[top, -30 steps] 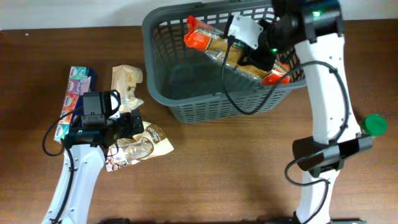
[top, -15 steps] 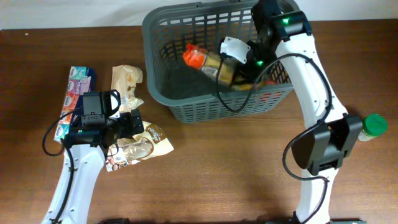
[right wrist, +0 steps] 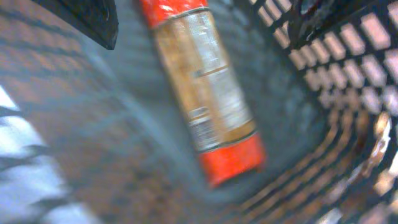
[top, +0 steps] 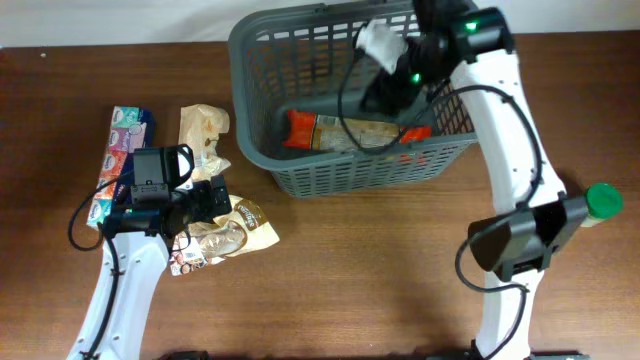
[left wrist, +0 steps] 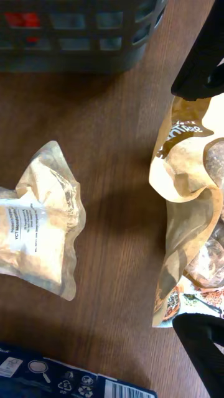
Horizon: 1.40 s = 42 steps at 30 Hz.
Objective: Pack container
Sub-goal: 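Open the right gripper and withdraw it to the right, then lower the right gripper over the green-lidded jar and grasp it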
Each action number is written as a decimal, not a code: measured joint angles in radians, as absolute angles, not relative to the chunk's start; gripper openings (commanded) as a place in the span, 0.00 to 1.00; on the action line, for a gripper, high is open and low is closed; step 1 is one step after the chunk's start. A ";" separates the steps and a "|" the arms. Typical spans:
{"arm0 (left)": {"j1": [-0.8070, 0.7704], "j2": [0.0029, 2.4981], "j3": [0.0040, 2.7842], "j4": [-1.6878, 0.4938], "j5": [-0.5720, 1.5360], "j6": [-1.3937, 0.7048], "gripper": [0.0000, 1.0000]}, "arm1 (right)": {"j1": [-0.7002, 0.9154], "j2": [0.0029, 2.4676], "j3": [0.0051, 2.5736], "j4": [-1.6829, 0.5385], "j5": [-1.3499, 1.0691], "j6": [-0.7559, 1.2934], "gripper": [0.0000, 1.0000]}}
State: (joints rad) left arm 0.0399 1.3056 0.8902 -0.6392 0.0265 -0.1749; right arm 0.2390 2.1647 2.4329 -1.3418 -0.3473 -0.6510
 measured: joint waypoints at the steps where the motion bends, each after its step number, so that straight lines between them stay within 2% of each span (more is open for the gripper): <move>1: 0.040 1.306 0.890 -0.639 0.027 -0.175 0.99 | 0.237 2.165 2.494 -1.341 -0.309 -0.593 0.82; 5: 0.040 1.306 0.890 -0.639 0.053 -0.162 0.99 | 0.197 2.158 2.757 -1.390 -0.126 -0.331 0.86; 9: 0.040 1.306 0.890 -0.639 0.120 -0.126 0.99 | 0.041 2.122 2.949 -1.542 0.052 -0.017 0.92; 12: 0.040 1.306 0.890 -0.639 0.136 -0.116 0.99 | -0.107 2.109 2.980 -1.666 0.117 0.168 0.94; 16: 0.040 1.306 0.890 -0.639 0.144 -0.115 0.99 | -0.265 2.109 2.948 -1.692 0.136 0.300 0.96; 22: 0.040 1.306 0.890 -0.639 0.147 -0.115 0.99 | -0.393 2.107 2.796 -1.693 0.154 0.416 0.99; 27: 0.040 1.306 0.890 -0.640 0.147 -0.112 0.99 | -0.425 2.107 2.525 -1.688 0.157 0.451 0.99; 33: 0.040 1.306 0.890 -0.639 0.147 -0.112 0.99 | -0.432 2.111 2.160 -1.539 0.157 0.533 0.99; 42: 0.040 1.306 0.890 -0.639 0.147 -0.112 0.99 | -0.551 2.111 2.021 -1.457 0.157 0.595 0.99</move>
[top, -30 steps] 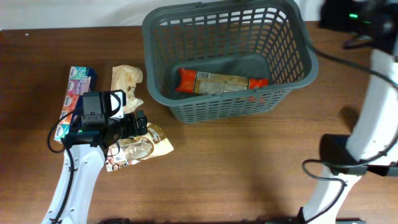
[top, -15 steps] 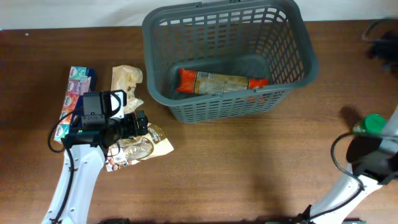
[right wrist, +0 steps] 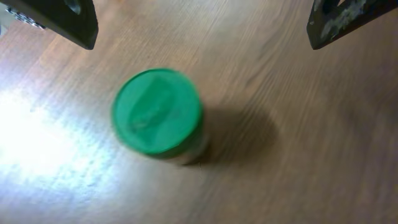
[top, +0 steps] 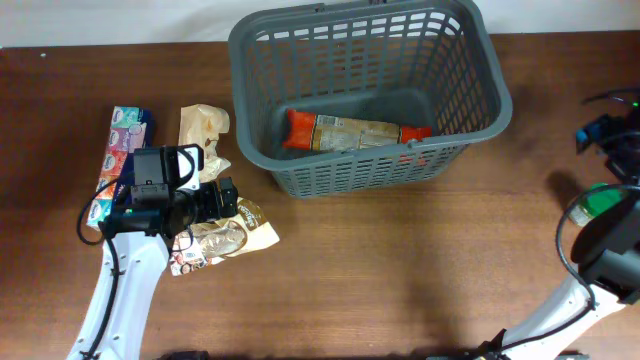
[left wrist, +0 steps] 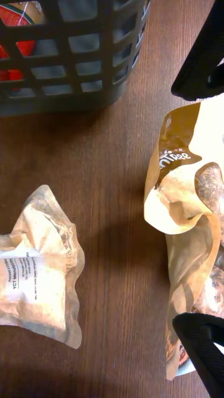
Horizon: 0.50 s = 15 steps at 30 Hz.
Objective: Pack container
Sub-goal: 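Lower the right gripper over the green-lidded jar and grasp it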
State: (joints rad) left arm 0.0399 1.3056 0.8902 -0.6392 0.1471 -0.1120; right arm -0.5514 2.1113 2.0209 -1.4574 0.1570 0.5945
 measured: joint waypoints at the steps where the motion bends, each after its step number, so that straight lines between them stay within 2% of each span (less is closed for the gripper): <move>1: 0.040 1.306 0.890 -0.639 0.147 -0.112 0.99 | -0.565 2.111 2.021 -1.457 0.157 0.596 0.99; 7: 0.040 1.306 0.890 -0.639 0.147 -0.112 0.99 | -0.635 2.111 2.021 -1.446 0.157 0.603 0.99; 15: 0.040 1.306 0.890 -0.639 0.147 -0.112 0.99 | -0.637 2.111 2.019 -1.408 0.157 0.625 0.99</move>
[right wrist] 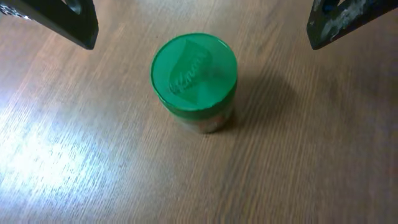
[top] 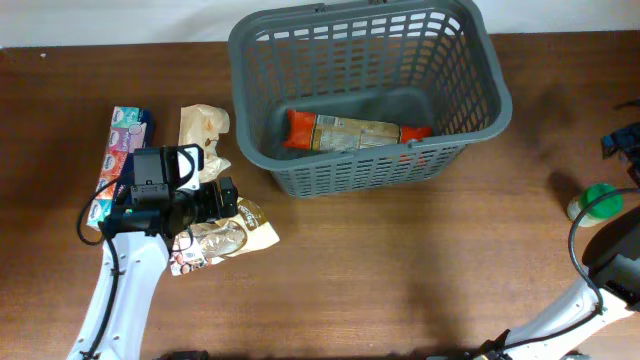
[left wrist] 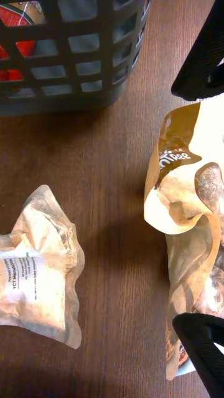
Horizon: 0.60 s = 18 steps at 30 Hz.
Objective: Pack container
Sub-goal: 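Lower the right gripper over the green-lidded jar and grasp it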
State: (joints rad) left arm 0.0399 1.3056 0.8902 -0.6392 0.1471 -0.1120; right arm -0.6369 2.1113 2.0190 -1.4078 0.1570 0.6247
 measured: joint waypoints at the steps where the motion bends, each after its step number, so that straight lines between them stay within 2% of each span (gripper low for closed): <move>1: 0.040 1.306 0.890 -0.639 0.147 -0.112 0.99 | -0.637 2.111 2.013 -1.402 0.157 0.625 0.99; 18: 0.040 1.306 0.890 -0.647 0.147 -0.112 0.99 | -0.637 2.111 1.663 -1.173 0.156 0.628 0.99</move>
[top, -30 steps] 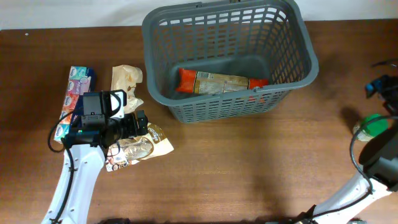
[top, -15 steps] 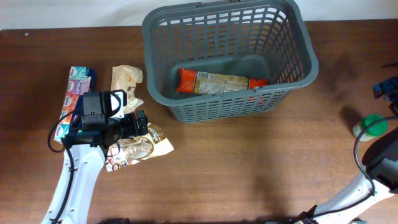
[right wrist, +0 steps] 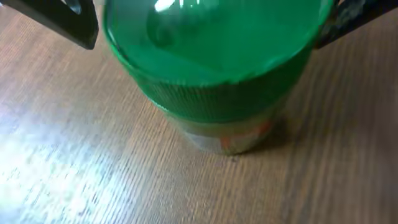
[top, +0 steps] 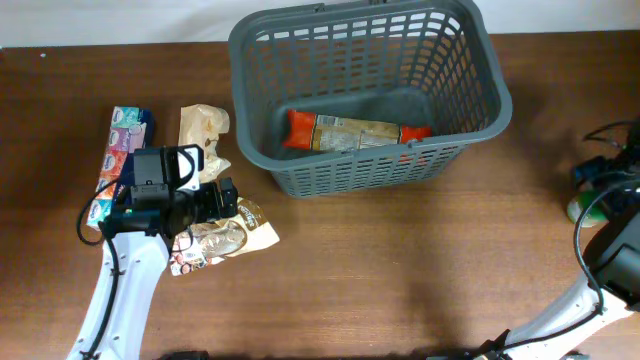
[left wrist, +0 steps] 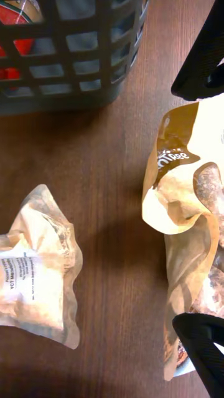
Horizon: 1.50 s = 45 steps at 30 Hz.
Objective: Pack container
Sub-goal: 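Lower the right gripper over the green-lidded jar and grasp it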
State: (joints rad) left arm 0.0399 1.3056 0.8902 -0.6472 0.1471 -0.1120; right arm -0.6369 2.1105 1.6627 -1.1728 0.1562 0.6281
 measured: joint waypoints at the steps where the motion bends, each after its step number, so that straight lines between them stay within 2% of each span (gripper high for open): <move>1: 0.040 1.306 0.890 -0.651 0.147 -0.112 0.99 | -0.637 2.111 1.654 -1.166 0.157 0.627 0.99; 28: 0.040 1.306 0.890 -0.666 0.147 -0.112 0.99 | -0.639 2.111 1.642 -1.091 0.156 0.613 0.99; 45: 0.040 1.306 0.890 -0.666 0.147 -0.112 0.99 | -0.719 2.111 1.618 -1.070 0.138 0.592 0.99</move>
